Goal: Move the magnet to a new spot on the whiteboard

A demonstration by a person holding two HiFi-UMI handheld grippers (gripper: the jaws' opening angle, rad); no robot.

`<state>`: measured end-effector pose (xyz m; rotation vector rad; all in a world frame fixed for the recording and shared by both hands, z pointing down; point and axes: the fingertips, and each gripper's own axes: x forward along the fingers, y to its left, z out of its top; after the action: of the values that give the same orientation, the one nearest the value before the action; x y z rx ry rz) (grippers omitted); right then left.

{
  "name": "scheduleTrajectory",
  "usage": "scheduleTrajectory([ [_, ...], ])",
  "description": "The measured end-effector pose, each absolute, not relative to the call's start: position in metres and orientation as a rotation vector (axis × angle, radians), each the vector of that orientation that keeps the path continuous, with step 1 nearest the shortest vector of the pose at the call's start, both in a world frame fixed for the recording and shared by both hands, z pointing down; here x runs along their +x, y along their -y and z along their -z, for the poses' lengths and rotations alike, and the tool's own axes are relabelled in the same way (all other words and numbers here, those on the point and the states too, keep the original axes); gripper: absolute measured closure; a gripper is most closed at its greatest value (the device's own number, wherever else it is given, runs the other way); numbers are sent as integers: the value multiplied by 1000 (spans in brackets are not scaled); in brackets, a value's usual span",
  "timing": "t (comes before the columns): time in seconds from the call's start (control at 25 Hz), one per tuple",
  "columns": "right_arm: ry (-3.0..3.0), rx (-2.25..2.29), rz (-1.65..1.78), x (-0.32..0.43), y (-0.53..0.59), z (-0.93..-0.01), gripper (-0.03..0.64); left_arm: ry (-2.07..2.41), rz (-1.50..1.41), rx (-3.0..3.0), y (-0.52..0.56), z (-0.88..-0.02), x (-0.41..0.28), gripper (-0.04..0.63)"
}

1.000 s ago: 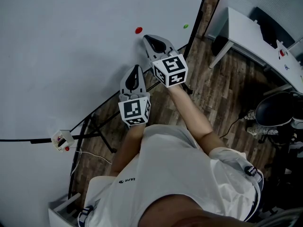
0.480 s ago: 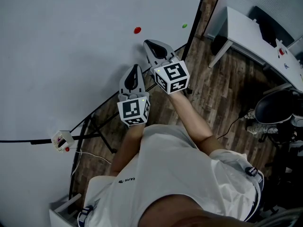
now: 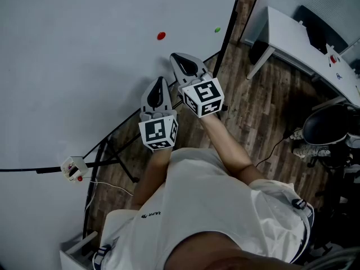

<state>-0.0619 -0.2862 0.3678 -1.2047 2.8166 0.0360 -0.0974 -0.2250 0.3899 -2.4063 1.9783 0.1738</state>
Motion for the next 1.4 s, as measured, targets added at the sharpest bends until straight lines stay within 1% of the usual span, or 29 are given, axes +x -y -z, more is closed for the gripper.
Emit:
scheduleTrajectory([
  [1.4,-2814,-1223,44,-50,269,-391,603,-1959,-179,-2438,228,-392,-89,594],
])
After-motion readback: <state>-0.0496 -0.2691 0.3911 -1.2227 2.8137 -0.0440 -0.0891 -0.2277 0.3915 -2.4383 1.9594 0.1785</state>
